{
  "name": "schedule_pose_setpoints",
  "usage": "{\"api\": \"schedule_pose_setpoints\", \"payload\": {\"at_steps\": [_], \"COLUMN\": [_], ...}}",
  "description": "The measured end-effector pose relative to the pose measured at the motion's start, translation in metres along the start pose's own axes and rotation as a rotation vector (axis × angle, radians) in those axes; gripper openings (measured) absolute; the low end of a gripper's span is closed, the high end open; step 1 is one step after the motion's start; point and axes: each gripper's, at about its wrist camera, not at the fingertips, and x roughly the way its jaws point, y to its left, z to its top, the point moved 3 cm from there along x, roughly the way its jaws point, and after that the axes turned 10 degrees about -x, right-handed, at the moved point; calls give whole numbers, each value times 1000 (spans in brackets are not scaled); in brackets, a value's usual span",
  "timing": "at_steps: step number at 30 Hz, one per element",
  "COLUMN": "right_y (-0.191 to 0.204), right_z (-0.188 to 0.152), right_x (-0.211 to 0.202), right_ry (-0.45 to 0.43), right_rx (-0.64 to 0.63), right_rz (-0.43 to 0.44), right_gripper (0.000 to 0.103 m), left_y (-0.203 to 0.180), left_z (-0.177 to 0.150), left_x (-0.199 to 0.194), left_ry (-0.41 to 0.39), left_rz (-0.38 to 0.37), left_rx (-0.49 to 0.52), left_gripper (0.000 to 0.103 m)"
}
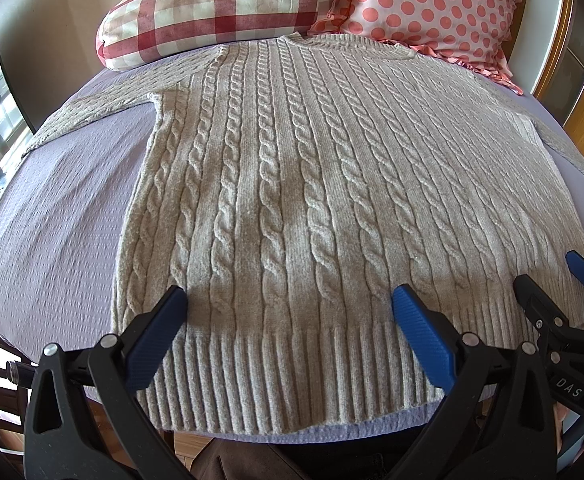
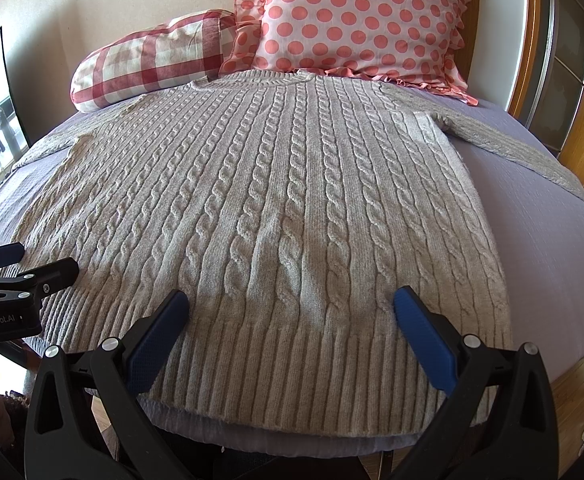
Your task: Fold small clothes
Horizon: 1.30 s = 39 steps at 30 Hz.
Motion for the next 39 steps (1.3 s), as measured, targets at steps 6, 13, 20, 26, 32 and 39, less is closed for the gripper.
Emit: {"api": "schedule_pose_setpoints", "payload": {"at_steps": [6,13,20,26,32,39], "right_y": [0,0,0,-1,-34,-226], "right_z": [0,0,0,2,13,44], "right_x": [0,0,0,0,-5,-13], "right_ry": [-1,-2,-2,-11,-50,-95], "right_rx": [0,0,-1,-13,12,435], "right_rz": [0,-1,0,13,98,-93], "right_gripper": [102,102,102,102,102,102], "left_y": [0,0,0,0,-1,-1], "left_z": [0,0,0,0,-1,-4], "left_x": [0,0,0,0,-1,-5], "left_ry": [0,0,-1,-1,-10,-45], "left_rz": [0,0,0,0,-3,-10], "left_rx": [0,0,0,1,11,20], "left_gripper": [101,101,101,101,101,101]}}
